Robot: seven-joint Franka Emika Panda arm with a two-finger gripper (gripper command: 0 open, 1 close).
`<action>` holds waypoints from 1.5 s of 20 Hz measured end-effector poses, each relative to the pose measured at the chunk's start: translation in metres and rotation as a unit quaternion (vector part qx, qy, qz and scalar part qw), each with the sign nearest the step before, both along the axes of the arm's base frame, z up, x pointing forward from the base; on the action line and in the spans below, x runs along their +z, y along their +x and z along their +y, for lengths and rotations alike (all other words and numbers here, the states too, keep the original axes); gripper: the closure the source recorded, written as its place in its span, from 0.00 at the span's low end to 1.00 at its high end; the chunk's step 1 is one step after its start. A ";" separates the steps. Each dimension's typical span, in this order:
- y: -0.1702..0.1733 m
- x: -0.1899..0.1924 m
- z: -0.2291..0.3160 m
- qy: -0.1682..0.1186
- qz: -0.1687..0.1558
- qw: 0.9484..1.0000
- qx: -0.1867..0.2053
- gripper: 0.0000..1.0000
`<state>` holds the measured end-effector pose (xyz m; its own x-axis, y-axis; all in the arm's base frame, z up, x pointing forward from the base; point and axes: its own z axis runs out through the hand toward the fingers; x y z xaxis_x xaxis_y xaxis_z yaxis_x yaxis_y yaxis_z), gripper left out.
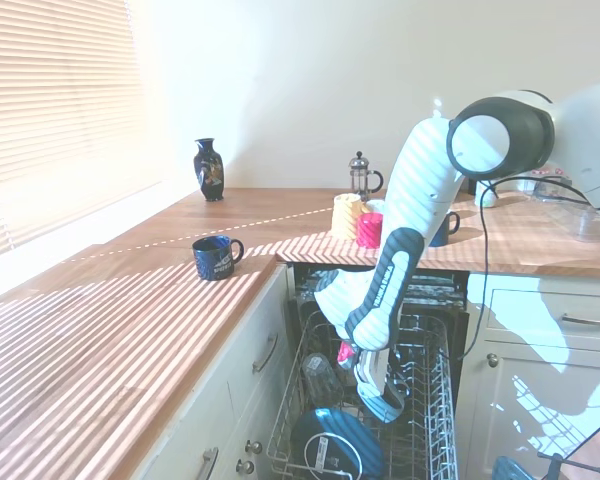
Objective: Remove a mug cup out of the dishwasher
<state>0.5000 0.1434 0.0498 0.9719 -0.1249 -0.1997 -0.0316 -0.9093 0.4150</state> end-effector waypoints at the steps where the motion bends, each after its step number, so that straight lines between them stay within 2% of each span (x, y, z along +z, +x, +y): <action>1: 0.001 0.000 -0.001 0.000 0.000 1.000 0.001 1.00; 7: 0.003 -0.003 -0.002 -0.001 0.003 1.000 0.008 1.00; 15: 0.000 -0.028 0.001 -0.004 0.015 1.000 0.011 1.00; 30: -0.001 -0.026 0.004 -0.003 0.012 1.000 -0.008 1.00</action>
<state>0.4989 0.1478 0.0241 0.9648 -0.1421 -0.2213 -0.0369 -0.9062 0.4212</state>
